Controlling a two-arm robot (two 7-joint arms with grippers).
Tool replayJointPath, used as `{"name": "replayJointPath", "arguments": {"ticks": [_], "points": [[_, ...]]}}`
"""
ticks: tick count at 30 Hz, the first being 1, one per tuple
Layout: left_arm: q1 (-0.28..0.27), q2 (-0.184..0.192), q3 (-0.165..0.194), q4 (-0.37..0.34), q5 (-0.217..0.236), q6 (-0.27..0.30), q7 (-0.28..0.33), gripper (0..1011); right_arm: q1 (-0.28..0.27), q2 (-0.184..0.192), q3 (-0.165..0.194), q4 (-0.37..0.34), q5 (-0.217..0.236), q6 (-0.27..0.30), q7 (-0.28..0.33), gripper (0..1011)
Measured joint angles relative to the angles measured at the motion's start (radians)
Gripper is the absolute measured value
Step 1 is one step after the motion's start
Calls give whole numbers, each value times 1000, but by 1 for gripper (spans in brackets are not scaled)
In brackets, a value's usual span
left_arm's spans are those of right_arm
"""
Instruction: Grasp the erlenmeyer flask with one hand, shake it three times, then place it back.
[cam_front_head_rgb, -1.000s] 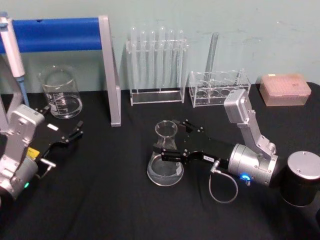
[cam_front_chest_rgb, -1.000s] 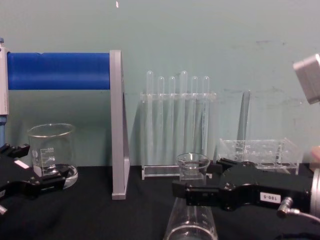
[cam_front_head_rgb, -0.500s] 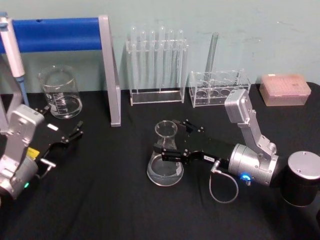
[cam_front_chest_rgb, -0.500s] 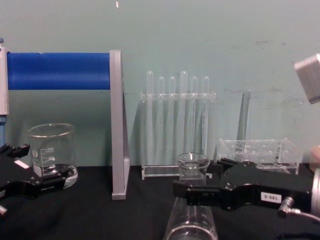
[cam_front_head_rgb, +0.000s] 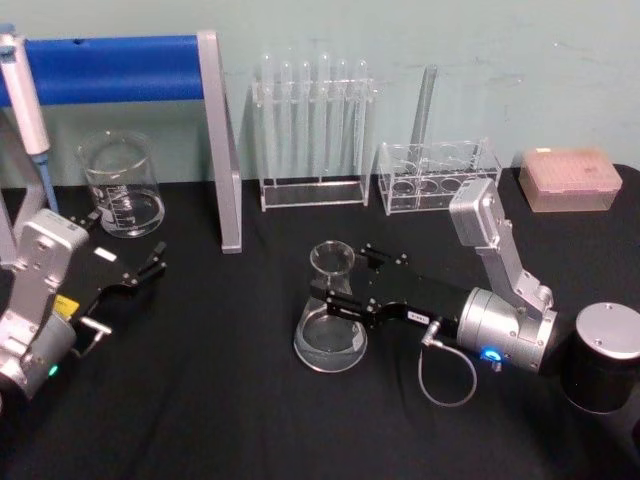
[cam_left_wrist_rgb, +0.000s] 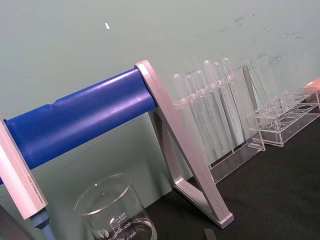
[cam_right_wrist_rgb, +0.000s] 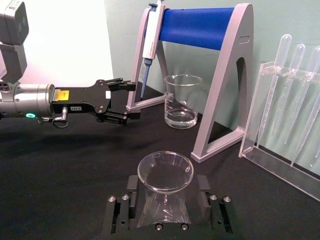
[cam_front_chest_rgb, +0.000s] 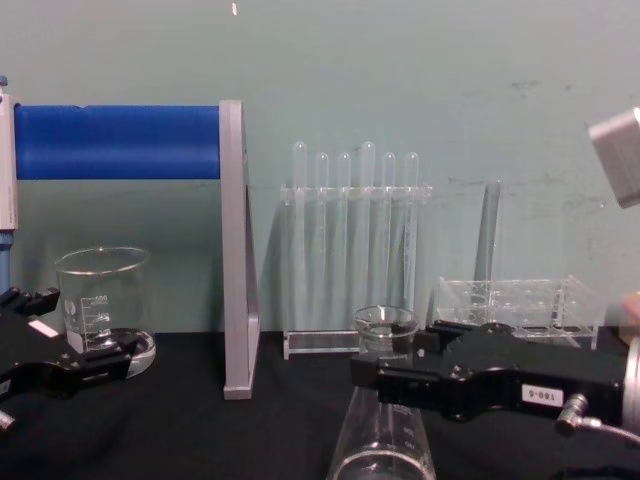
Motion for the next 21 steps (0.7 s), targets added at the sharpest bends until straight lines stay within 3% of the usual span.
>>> {"name": "replayJointPath", "arguments": {"ticks": [11, 21], "points": [[0, 0, 0, 0, 0, 0, 0, 1001, 0, 0, 0, 0, 0, 0, 0, 448], [0, 0, 0, 0, 0, 0, 0, 1001, 0, 0, 0, 0, 0, 0, 0, 448]]}}
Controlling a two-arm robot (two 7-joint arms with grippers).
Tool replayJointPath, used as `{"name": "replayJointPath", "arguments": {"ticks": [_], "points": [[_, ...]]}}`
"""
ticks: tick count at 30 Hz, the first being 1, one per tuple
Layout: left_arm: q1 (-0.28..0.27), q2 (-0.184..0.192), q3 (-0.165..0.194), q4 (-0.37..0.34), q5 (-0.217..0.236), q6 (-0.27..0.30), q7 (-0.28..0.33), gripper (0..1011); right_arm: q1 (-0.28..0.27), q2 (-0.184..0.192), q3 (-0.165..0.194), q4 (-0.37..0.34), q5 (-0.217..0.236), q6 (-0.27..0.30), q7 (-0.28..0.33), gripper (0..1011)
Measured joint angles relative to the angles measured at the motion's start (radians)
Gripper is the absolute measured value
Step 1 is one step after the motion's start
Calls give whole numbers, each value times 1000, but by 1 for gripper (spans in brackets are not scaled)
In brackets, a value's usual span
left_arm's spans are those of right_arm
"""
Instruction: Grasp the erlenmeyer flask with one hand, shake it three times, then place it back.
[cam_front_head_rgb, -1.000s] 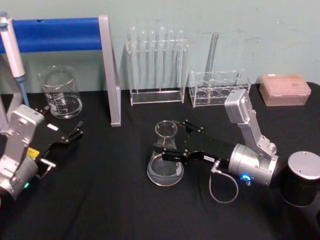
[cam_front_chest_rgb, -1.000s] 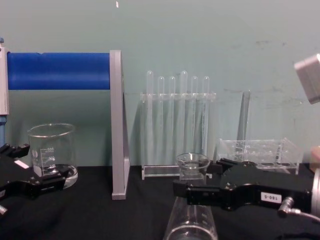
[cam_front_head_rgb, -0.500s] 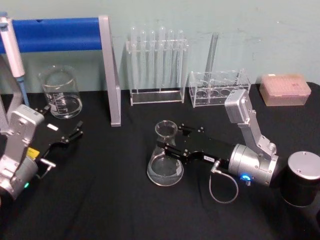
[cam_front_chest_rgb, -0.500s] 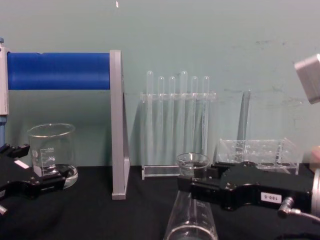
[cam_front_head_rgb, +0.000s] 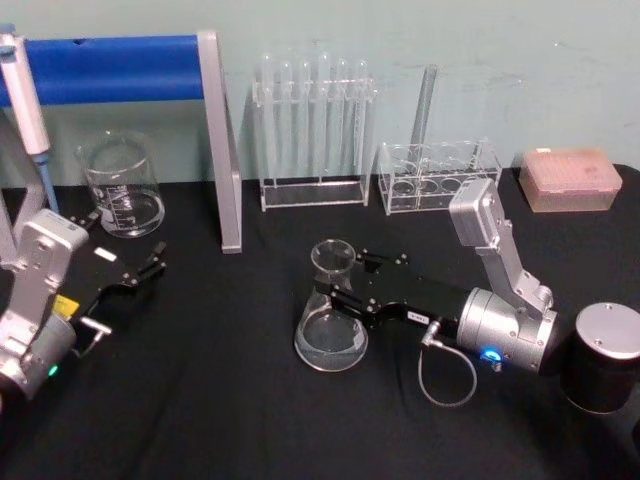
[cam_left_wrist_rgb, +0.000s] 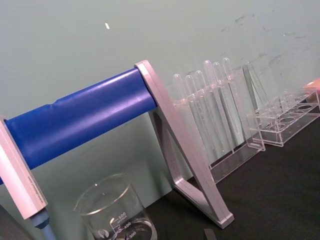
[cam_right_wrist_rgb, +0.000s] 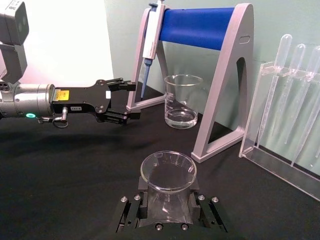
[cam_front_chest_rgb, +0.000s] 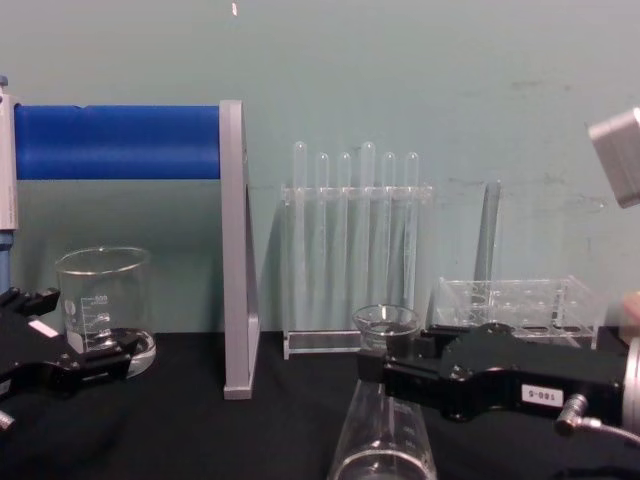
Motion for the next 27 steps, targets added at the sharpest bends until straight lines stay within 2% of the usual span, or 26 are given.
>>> {"name": "replayJointPath", "arguments": {"ticks": [7, 13, 18, 22, 27], "points": [[0, 0, 0, 0, 0, 0, 0, 1001, -17, 4, 19, -38, -3, 1, -38, 448], [0, 0, 0, 0, 0, 0, 0, 1001, -62, -2, 90, -144, 16, 50, -159, 448], [0, 0, 0, 0, 0, 0, 0, 1001, -97, -13, 135, -217, 13, 85, -253, 448], [0, 0, 0, 0, 0, 0, 0, 1001, -131, -30, 174, -277, -10, 120, -348, 448], [0, 0, 0, 0, 0, 0, 0, 1001, -160, -52, 207, -317, -47, 152, -447, 448]]}}
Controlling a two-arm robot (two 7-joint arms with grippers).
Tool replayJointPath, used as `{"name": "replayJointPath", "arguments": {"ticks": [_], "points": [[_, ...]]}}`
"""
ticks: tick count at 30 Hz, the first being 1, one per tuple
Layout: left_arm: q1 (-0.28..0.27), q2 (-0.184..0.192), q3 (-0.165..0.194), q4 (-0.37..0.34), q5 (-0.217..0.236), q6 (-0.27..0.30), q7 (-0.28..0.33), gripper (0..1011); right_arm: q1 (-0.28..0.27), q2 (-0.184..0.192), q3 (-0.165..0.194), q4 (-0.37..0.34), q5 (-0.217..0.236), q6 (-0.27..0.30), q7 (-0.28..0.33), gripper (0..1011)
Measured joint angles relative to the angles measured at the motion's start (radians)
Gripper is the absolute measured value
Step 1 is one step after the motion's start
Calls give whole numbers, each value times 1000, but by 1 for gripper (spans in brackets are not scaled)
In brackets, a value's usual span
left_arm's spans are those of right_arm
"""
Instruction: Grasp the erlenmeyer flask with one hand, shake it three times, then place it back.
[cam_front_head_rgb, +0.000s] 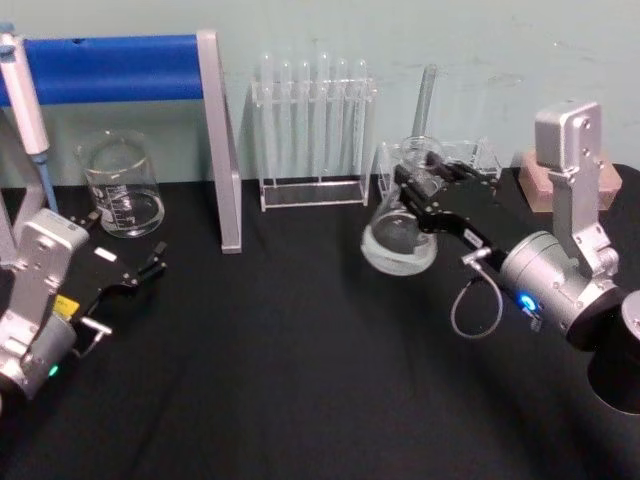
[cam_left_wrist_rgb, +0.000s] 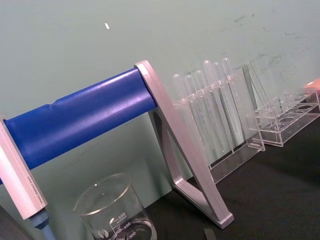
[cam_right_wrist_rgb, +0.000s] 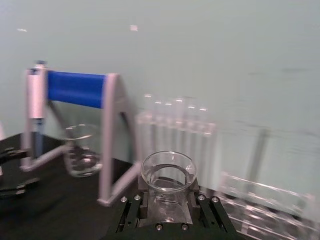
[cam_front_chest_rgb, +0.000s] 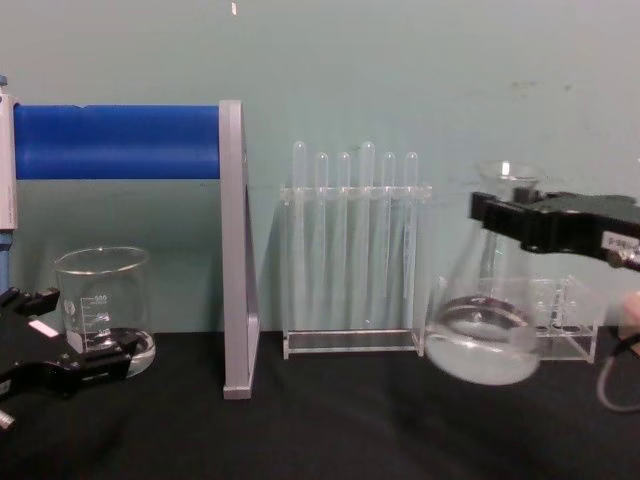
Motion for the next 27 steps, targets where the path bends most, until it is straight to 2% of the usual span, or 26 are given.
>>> {"name": "replayJointPath", "arguments": {"ticks": [5, 14, 22, 26, 27], "points": [[0, 0, 0, 0, 0, 0, 0, 1001, -19, -31, 28, -19, -39, 36, -94, 448], [0, 0, 0, 0, 0, 0, 0, 1001, -33, -70, 49, -27, -85, 62, -158, 448], [0, 0, 0, 0, 0, 0, 0, 1001, -25, -96, 45, -22, -111, 70, -157, 448], [0, 0, 0, 0, 0, 0, 0, 1001, -7, -108, 24, -8, -121, 69, -124, 448], [0, 0, 0, 0, 0, 0, 0, 1001, 1, -112, 10, -3, -123, 68, -101, 448]]}}
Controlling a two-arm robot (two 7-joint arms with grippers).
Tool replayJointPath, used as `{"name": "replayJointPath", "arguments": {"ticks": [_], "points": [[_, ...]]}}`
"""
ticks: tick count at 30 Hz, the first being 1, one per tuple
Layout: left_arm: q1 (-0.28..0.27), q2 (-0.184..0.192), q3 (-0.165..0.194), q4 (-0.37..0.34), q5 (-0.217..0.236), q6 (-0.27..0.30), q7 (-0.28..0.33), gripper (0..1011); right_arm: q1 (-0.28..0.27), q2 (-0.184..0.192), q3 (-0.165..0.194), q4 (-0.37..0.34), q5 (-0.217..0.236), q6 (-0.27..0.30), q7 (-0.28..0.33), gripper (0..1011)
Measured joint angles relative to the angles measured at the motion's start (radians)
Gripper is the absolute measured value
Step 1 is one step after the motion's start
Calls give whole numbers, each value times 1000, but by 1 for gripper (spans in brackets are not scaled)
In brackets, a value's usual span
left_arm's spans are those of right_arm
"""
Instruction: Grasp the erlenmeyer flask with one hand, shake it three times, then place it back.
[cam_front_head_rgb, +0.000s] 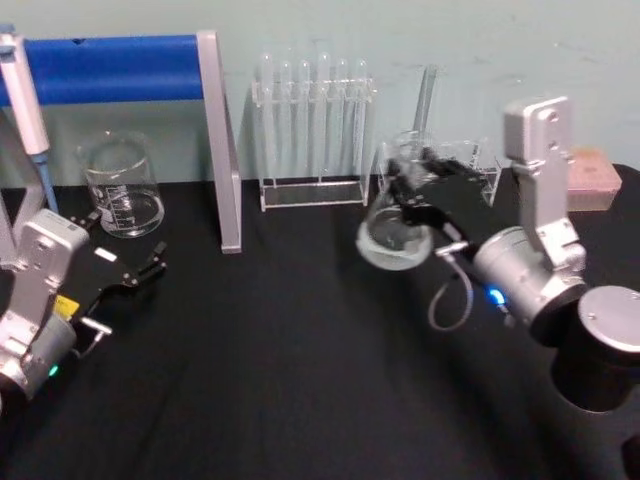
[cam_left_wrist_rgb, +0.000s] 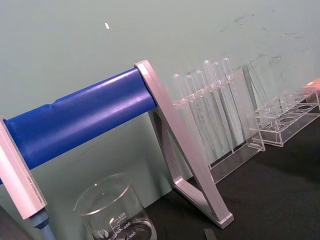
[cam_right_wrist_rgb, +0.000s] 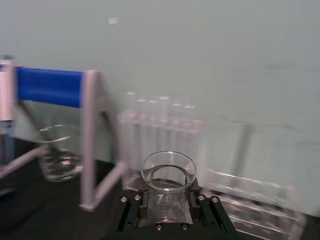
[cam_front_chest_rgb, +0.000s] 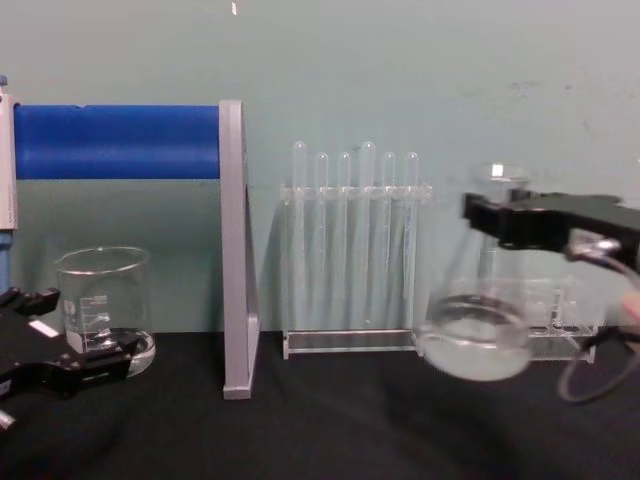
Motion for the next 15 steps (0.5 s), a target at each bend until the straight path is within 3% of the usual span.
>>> {"name": "replayJointPath", "arguments": {"ticks": [8, 15], "points": [[0, 0, 0, 0, 0, 0, 0, 1001, 41, -14, -81, 28, -9, -14, 139, 448], [0, 0, 0, 0, 0, 0, 0, 1001, 66, -27, -123, 52, -13, -26, 223, 448]]}}
